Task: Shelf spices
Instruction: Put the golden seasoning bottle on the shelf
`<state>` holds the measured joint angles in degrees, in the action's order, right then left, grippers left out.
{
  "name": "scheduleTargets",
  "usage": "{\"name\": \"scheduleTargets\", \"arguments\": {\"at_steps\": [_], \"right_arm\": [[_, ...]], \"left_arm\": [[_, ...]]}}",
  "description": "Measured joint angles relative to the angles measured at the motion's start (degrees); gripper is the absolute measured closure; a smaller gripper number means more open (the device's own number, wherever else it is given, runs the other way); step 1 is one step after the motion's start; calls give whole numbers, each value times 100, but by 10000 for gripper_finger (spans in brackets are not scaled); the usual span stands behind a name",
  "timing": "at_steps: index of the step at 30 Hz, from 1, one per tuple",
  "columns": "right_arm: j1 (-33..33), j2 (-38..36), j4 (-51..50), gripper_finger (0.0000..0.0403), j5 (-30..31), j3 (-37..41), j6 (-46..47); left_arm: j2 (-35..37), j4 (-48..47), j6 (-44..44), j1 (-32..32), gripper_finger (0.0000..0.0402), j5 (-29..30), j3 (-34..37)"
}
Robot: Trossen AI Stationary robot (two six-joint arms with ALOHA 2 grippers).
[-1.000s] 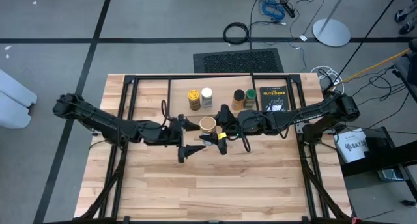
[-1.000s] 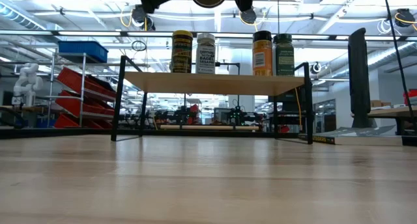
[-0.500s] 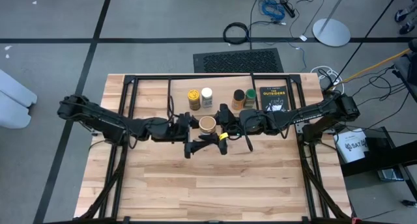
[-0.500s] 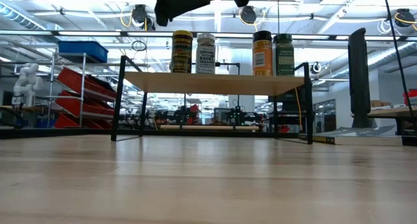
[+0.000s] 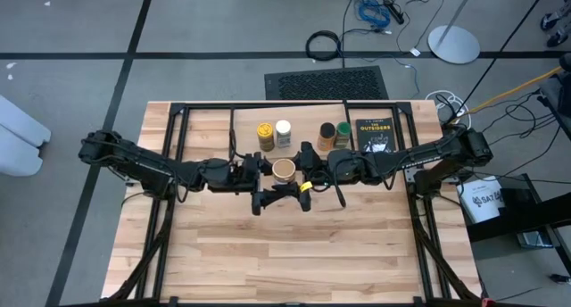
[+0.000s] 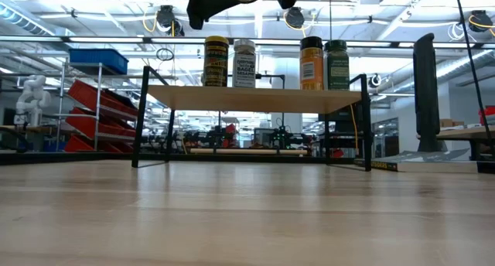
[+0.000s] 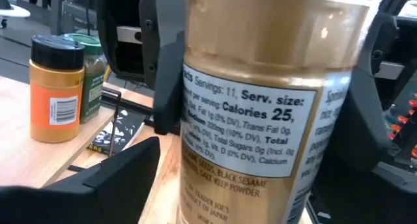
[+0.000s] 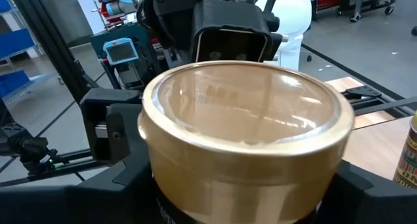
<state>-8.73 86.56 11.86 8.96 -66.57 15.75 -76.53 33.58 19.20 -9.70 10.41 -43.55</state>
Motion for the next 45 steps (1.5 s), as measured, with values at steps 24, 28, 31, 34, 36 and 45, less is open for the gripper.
{"name": "scheduleTargets", "arguments": {"at_steps": [24, 28, 31, 34, 36, 45], "right_arm": [[-13, 4, -24, 119, -33, -2, -166], [-75, 4, -18, 103, -28, -2, -351], [-86, 4, -2, 94, 13, -2, -441], [-81, 4, 0, 86, 152, -2, -468], [-81, 4, 18, 81, 154, -9, -504], [-81, -278, -57, 55, 152, -11, -784]], "left_arm": [[0, 46, -300, 78, 114, -494, -2], [0, 51, -307, 73, 114, -590, -2], [1, 79, -308, 78, 114, -691, -2], [0, 151, -310, 75, 114, -779, -2], [1, 195, -308, 76, 114, -852, -2], [4, 235, -304, 62, 114, -1000, -7]]}}
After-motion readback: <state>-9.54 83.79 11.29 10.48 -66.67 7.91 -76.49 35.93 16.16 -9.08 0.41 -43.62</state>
